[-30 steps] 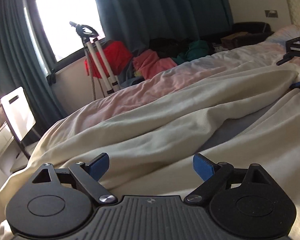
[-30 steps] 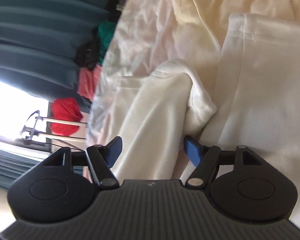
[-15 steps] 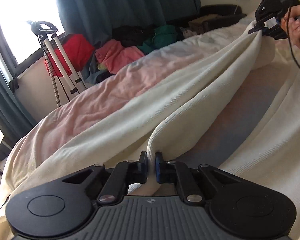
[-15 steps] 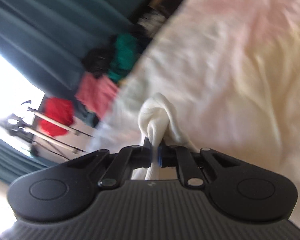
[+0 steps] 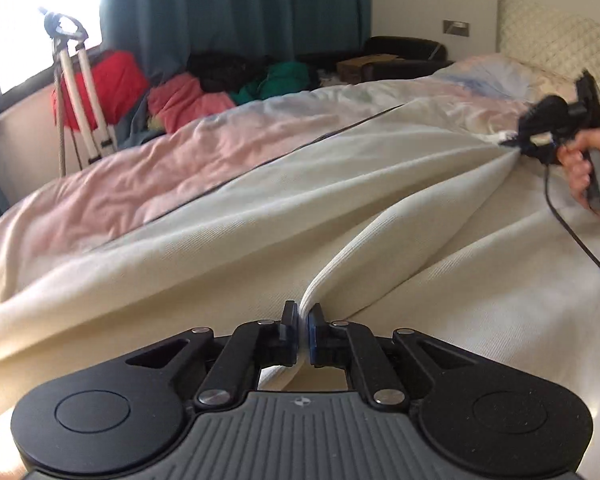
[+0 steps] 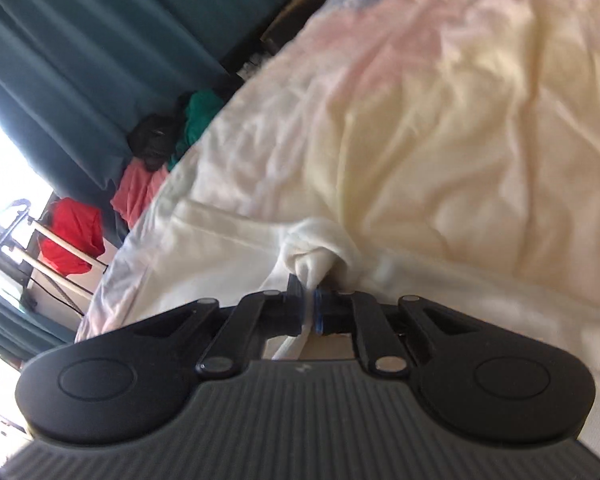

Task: Fold clothes

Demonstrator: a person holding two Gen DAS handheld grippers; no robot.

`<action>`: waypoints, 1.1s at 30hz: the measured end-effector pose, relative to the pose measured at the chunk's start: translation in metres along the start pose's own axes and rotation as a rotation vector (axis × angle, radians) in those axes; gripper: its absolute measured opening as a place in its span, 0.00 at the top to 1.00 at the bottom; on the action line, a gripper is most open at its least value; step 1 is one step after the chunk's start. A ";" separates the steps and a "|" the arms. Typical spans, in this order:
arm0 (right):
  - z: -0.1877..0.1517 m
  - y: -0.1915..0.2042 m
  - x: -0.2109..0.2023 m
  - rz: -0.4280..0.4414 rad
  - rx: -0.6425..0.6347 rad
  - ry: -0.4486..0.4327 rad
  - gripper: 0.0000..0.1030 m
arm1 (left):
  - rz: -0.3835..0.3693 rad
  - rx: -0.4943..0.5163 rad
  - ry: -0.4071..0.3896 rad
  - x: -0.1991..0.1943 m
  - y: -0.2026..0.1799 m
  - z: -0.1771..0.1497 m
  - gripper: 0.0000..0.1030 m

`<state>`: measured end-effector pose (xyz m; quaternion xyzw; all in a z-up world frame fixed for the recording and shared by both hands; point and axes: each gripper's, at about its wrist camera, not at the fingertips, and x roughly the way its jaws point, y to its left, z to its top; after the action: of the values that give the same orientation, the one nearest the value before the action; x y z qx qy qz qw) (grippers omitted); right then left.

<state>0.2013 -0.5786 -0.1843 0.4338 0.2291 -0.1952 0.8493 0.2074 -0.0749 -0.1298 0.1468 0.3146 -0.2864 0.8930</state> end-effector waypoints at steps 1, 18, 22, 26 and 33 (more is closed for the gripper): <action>0.001 0.004 -0.001 -0.006 -0.024 0.002 0.92 | 0.001 -0.033 -0.003 -0.001 0.001 0.000 0.89; -0.068 0.106 -0.166 0.180 -0.562 -0.080 0.28 | 0.240 -0.263 -0.187 -0.177 -0.026 -0.003 0.10; -0.100 0.124 -0.202 0.274 -0.661 -0.051 0.28 | 0.273 -0.302 -0.222 -0.230 -0.034 -0.015 0.02; -0.129 0.134 -0.225 0.329 -0.756 -0.036 0.28 | 0.318 -0.335 -0.202 -0.275 -0.039 -0.027 0.01; -0.146 0.145 -0.225 0.314 -0.813 -0.029 0.28 | 0.461 -0.465 -0.064 -0.336 -0.016 -0.056 0.01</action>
<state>0.0618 -0.3488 -0.0399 0.0908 0.2066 0.0366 0.9735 -0.0429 0.0780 0.0436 -0.0027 0.3020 -0.0015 0.9533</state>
